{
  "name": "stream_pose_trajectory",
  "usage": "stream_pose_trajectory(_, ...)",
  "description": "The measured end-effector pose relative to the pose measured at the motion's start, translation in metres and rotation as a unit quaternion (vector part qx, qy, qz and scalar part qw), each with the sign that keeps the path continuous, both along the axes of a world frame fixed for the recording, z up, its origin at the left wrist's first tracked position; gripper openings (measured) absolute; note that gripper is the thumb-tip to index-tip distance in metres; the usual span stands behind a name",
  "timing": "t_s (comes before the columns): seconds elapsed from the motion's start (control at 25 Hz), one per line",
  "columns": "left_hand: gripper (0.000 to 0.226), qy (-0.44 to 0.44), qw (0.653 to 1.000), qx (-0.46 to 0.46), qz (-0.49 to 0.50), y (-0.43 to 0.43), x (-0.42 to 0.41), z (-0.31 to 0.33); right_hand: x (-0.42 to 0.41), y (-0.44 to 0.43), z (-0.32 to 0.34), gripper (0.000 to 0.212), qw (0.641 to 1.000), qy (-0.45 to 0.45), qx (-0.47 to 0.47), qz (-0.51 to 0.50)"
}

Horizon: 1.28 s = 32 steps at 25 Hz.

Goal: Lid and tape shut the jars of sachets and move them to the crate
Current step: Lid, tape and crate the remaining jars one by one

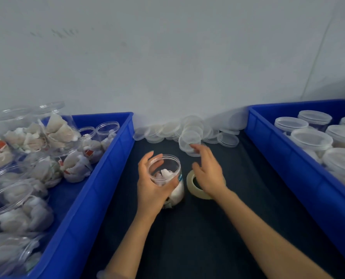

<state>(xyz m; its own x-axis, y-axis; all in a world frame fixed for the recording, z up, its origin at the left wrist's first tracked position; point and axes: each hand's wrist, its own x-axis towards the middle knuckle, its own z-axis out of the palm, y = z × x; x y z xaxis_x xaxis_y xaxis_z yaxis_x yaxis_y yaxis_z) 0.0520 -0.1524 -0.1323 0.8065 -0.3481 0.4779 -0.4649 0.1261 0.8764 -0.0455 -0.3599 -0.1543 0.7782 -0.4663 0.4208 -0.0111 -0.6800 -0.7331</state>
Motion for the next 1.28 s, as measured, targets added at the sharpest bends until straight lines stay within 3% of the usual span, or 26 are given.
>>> stream_pose_trajectory(0.08, 0.083, -0.024, 0.999, 0.022, -0.002, -0.045, -0.035, -0.023, 0.023, -0.026, 0.012, 0.05, 0.977, 0.13, -0.157, -0.056)
stream_pose_trajectory(0.2, 0.08, -0.011, 1.0, -0.01, 0.015, -0.049, -0.039, -0.032, 0.056, -0.044, 0.015, 0.055, 0.906, 0.297, -0.303, 0.013)
stream_pose_trajectory(0.28, 0.078, -0.006, 1.0, -0.02, 0.012, -0.048, -0.025, -0.033, 0.069, -0.05, 0.011, 0.054, 0.862, 0.353, -0.362, 0.032)
stream_pose_trajectory(0.36, 0.078, -0.011, 1.0, -0.015, 0.011, -0.052, -0.037, -0.037, 0.071, -0.051, 0.005, 0.05, 0.846, 0.37, -0.385, 0.007)
stream_pose_trajectory(0.56, 0.076, 0.002, 1.0, -0.028, 0.013, -0.053, -0.03, -0.039, 0.06, -0.047, -0.006, 0.027, 0.894, 0.218, -0.379, -0.096)
stream_pose_trajectory(0.76, 0.076, 0.003, 1.0, -0.029, 0.006, -0.053, -0.032, -0.038, 0.04, -0.039, 0.001, 0.007, 0.969, 0.084, -0.186, -0.142)
stream_pose_trajectory(0.84, 0.077, 0.004, 1.0, -0.028, 0.006, -0.052, -0.033, -0.036, 0.035, -0.036, 0.007, 0.017, 0.979, 0.042, -0.129, -0.149)
stream_pose_trajectory(0.96, 0.076, 0.008, 0.999, -0.036, -0.002, -0.052, -0.035, -0.035, 0.022, -0.034, 0.011, 0.031, 0.987, 0.094, -0.057, -0.121)
stream_pose_trajectory(1.08, 0.077, 0.014, 0.999, -0.038, -0.005, -0.052, -0.036, -0.033, 0.008, -0.027, -0.004, 0.036, 0.98, 0.169, -0.081, -0.064)
stream_pose_trajectory(1.28, 0.079, 0.022, 0.999, -0.031, -0.011, -0.051, -0.037, -0.032, 0.002, -0.025, -0.011, 0.033, 0.994, 0.099, -0.042, -0.034)
